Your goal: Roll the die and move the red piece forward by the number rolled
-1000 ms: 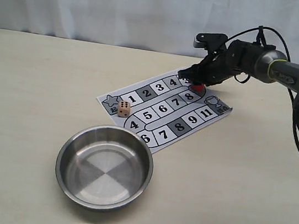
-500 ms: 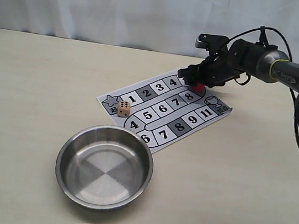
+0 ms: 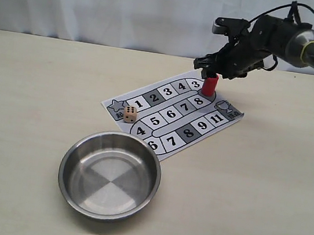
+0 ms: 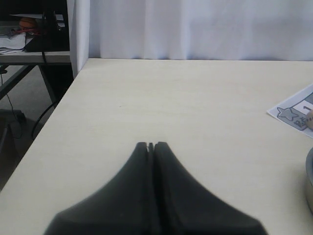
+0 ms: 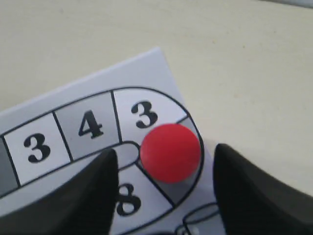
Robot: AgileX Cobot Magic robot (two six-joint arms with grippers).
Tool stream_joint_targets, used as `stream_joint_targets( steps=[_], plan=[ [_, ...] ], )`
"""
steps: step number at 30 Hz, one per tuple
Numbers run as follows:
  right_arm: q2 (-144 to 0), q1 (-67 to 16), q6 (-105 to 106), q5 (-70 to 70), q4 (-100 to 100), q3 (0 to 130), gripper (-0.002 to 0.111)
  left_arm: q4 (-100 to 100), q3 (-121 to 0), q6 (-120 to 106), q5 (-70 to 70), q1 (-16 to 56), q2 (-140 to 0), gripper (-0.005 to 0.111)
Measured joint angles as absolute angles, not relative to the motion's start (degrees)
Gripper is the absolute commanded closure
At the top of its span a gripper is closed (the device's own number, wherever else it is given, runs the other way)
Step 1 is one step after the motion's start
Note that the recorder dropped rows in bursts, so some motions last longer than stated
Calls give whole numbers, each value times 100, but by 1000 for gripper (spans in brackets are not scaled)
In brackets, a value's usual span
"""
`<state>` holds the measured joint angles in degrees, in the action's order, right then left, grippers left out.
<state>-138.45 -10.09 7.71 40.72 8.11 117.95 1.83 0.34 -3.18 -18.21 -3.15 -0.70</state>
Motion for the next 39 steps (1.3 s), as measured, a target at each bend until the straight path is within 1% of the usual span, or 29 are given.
stream_joint_targets(
  steps=[4, 6, 12, 18, 25, 30, 32, 35, 39],
  plan=[
    [-13667, -922, 603, 4864, 637, 11795, 99, 183, 34, -318, -1821, -315, -70, 107],
    [-13621, -805, 571, 5288, 604, 11795, 104, 183, 34, -318, -1821, -315, -70, 107],
    [-13525, -410, 509, 6159, 568, 11727, 104, 183, 34, -318, -1821, -315, -70, 107],
    [-13152, -87, 500, 6215, 151, 10997, 104, 183, 34, -318, -1821, -315, -70, 107],
    [-12334, 105, 511, 5944, 36, 9825, 104, 183, 34, -318, -1821, -315, -70, 107],
    [-11563, 419, 511, 5527, 0, 8649, 104, 183, 34, -318, -1821, -315, -70, 107],
    [-11142, 440, 511, 5173, 0, 8099, 104, 183, 34, -318, -1821, -315, -70, 107],
    [-10694, 440, 534, 4880, 0, 7693, 104, 183, 34, -318, -1821, -315, -70, 107],
    [-9608, 440, 749, 4545, 0, 6972, 104, 183, 34, -318, -1821, -315, -70, 107]
  ],
)
